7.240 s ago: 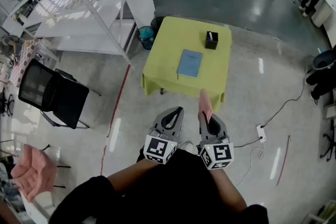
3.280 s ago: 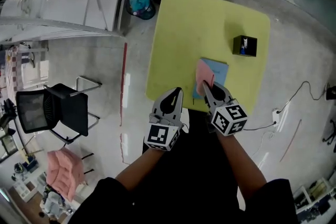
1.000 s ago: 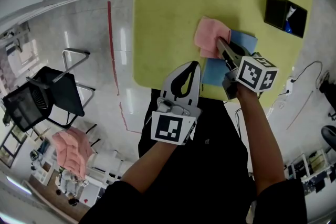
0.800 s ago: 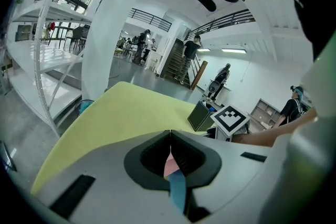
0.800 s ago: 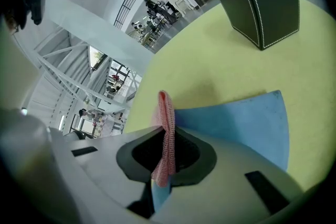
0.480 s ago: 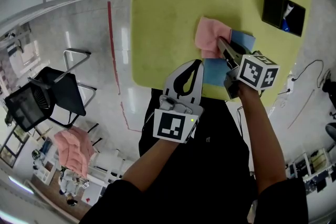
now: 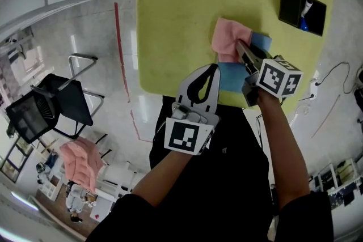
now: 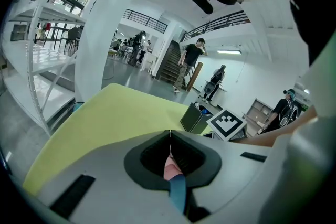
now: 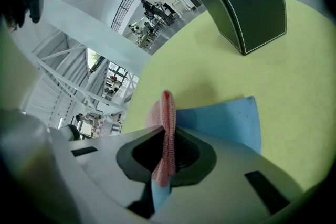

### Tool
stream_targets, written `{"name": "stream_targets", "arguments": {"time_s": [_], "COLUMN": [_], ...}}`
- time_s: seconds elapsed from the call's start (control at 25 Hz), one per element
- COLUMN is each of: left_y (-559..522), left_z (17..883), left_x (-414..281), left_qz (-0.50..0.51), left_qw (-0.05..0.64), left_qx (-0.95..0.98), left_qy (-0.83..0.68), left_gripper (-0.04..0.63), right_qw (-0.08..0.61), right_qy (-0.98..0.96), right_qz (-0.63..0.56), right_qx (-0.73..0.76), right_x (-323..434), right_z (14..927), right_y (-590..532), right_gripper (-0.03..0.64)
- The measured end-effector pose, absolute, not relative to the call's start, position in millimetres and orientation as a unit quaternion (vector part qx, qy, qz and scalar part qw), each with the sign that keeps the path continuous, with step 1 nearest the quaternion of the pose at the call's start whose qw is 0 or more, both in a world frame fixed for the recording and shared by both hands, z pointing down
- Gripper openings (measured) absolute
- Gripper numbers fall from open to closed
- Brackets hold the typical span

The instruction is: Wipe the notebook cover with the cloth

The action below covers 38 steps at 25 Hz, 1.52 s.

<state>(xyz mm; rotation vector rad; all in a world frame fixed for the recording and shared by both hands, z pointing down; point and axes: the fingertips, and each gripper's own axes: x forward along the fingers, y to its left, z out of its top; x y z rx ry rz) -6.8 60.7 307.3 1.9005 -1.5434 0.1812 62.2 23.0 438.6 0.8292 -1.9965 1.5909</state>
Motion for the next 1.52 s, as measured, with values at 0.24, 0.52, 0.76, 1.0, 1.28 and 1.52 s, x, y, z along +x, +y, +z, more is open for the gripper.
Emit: {"name": "stream_targets", "arguments": {"time_s": [0.24, 0.52, 0.76, 1.0, 1.28, 1.52], "left_y": [60, 59, 60, 63, 65, 65], "left_z": [311, 309, 312, 315, 313, 316], "left_x": [-1, 7, 8, 5, 14, 17], "left_qz": [0.072, 0.078, 0.081, 0.083, 0.085, 0.086], "left_qw": [0.337, 0.335, 0.335, 0.334, 0.336, 0.337], "left_qx": [0.733, 0.735, 0.737, 0.739, 0.739, 0.742], "left_qy": [-0.587, -0.584, -0.581, -0.579, -0.578, -0.573], "left_gripper": [0.017, 0.017, 0.017, 0.017, 0.017, 0.017], "right_qw": [0.225, 0.225, 0.226, 0.224, 0.226, 0.217], "right_qy": [-0.721, -0.717, -0.716, -0.716, -0.718, -0.718], "right_qz": [0.579, 0.580, 0.578, 0.578, 0.574, 0.577], "right_qx": [0.306, 0.314, 0.318, 0.321, 0.321, 0.324], "right_x": [69, 86, 94, 95, 109, 118], "right_z": [440, 438, 440, 443, 442, 444], "right_y": [22, 22, 21, 23, 23, 21], "right_gripper": [0.041, 0.041, 0.041, 0.041, 0.041, 0.041]}}
